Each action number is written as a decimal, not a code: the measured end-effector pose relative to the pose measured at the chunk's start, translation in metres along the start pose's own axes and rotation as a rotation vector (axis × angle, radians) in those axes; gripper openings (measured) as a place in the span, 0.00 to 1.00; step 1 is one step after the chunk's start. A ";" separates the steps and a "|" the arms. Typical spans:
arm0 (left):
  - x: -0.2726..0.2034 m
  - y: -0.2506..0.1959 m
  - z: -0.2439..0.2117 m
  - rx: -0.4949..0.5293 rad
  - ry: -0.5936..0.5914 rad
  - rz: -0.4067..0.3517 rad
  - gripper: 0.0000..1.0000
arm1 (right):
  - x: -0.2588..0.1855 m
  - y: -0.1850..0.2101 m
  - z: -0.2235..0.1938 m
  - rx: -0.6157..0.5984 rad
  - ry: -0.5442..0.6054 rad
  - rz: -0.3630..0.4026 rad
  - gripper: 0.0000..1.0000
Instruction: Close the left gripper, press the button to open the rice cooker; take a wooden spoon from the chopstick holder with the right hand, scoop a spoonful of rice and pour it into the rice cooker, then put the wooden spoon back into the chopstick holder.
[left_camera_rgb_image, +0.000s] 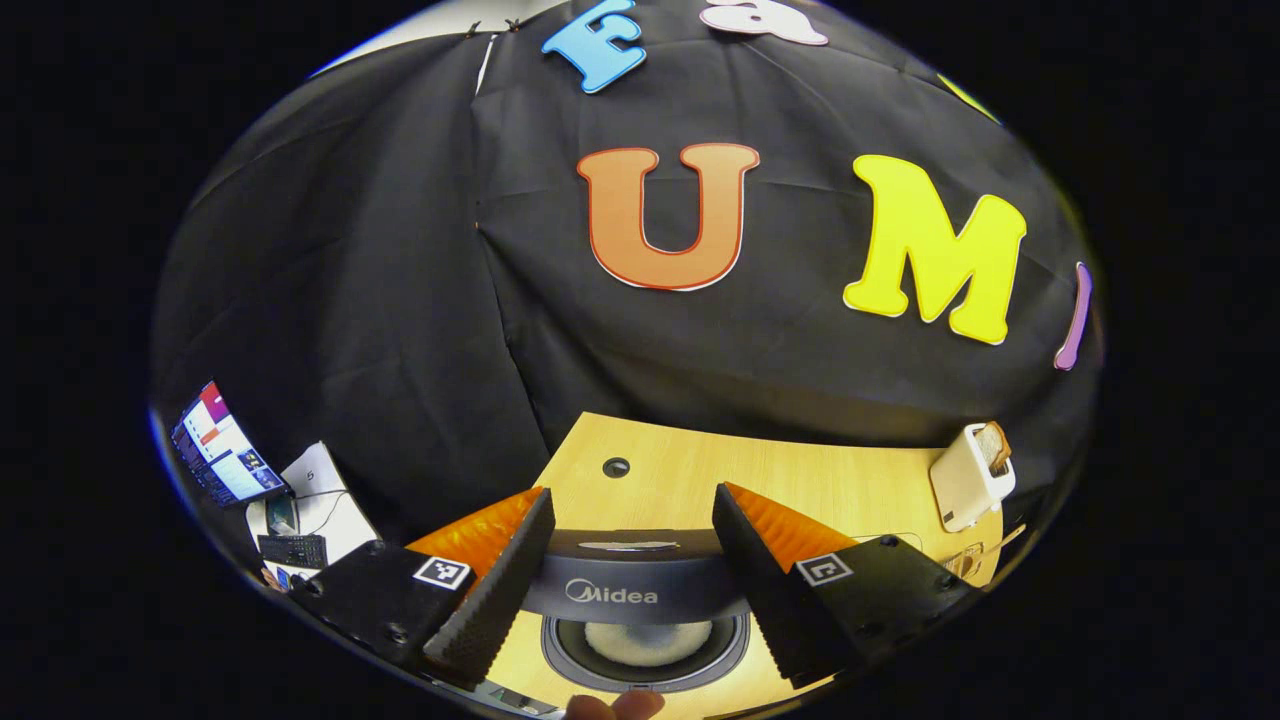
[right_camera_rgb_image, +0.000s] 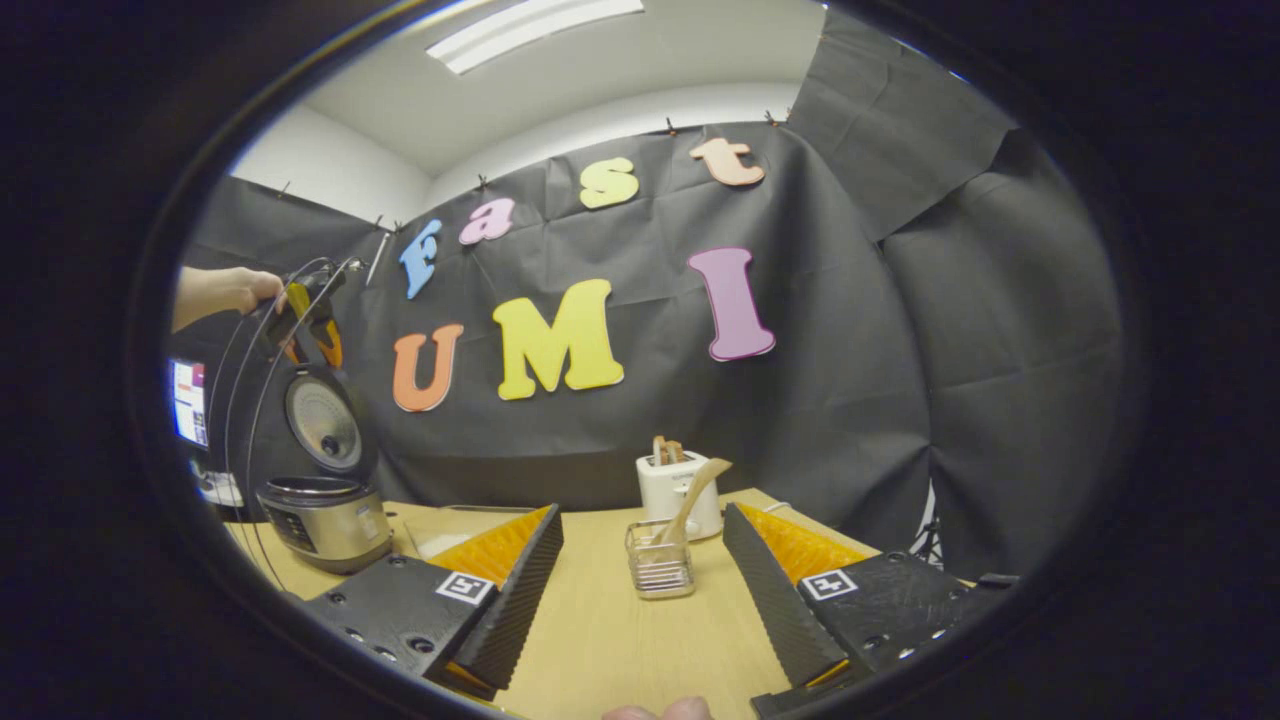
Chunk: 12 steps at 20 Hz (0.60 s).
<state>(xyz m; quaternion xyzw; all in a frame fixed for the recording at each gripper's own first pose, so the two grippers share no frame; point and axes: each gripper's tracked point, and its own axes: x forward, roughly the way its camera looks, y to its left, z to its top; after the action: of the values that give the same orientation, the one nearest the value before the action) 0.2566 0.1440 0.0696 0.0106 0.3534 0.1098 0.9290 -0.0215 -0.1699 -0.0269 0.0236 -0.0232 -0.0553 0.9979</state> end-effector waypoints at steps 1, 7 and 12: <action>-0.007 0.000 -0.009 0.001 -0.009 0.001 1.00 | -0.002 -0.001 0.003 -0.006 -0.011 0.000 0.95; -0.037 -0.004 -0.082 -0.011 0.009 -0.023 1.00 | -0.015 0.017 0.011 -0.003 -0.029 0.043 0.95; -0.046 -0.009 -0.133 -0.024 -0.023 -0.024 1.00 | -0.026 0.037 0.016 -0.015 -0.044 0.085 0.91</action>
<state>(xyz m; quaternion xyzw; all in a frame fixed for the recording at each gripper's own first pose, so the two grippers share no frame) 0.1367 0.1181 -0.0008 -0.0033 0.3413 0.1026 0.9343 -0.0437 -0.1313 -0.0098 0.0137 -0.0458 -0.0137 0.9988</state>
